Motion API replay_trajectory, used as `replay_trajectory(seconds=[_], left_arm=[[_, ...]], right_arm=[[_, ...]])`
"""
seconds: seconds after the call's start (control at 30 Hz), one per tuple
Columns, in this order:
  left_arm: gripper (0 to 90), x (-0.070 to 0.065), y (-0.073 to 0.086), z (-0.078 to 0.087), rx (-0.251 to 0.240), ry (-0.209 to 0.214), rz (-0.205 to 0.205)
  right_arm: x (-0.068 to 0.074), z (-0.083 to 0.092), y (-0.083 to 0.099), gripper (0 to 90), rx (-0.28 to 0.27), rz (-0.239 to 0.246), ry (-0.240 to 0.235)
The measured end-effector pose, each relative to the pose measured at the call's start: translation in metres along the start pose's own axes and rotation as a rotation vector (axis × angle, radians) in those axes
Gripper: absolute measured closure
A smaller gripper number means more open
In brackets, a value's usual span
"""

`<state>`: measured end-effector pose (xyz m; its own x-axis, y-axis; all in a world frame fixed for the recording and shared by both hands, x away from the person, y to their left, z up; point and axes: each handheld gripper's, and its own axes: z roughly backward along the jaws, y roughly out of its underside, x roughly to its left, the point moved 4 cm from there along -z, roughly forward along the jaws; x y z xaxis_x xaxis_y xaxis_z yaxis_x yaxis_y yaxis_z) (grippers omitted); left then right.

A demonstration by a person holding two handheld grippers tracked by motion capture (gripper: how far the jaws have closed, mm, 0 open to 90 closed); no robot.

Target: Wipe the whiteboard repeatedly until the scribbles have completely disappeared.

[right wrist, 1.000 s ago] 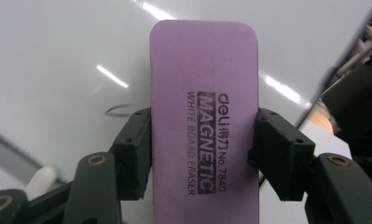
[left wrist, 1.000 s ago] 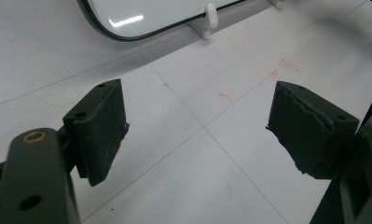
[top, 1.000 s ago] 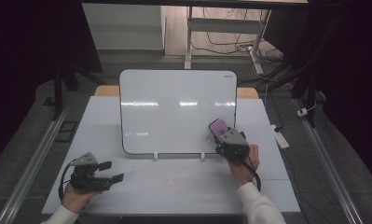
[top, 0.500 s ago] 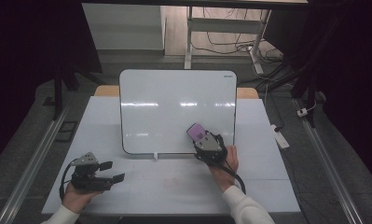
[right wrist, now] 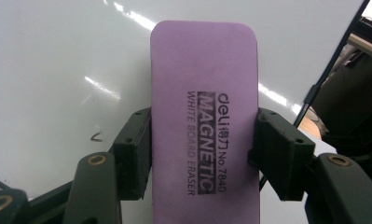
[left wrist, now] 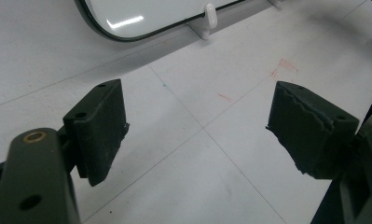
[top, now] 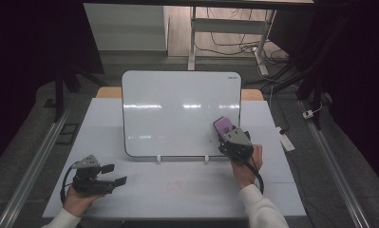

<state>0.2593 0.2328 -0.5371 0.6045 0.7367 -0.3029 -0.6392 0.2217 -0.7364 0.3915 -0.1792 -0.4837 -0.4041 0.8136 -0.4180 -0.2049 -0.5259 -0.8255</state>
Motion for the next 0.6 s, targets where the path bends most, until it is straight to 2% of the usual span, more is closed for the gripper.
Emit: replay_trajectory(seconds=[0.1,0.27,0.37,0.47,0.53,0.6], left_arm=[[20.0,0.000,0.000,0.000,0.001,0.001,0.000],[20.0,-0.001,0.000,-0.001,0.005,0.001,-0.002],[20.0,-0.001,0.001,0.000,0.004,-0.002,-0.003],[20.0,0.001,0.001,0.001,0.000,-0.001,0.003],[20.0,0.001,0.001,0.001,-0.001,-0.001,0.005],[20.0,0.001,0.001,0.001,0.000,0.001,0.001]], right_arm=[[0.015,0.000,-0.001,40.8,-0.001,0.021,-0.060],[0.066,-0.003,-0.006,40.8,-0.007,0.116,-0.183],[0.087,-0.004,-0.011,40.7,-0.010,0.183,-0.200],[0.085,-0.005,-0.011,40.8,-0.011,0.173,-0.212],[0.076,-0.004,-0.011,40.8,-0.013,0.168,-0.180],[0.059,-0.004,-0.010,40.8,-0.012,0.133,-0.142]])
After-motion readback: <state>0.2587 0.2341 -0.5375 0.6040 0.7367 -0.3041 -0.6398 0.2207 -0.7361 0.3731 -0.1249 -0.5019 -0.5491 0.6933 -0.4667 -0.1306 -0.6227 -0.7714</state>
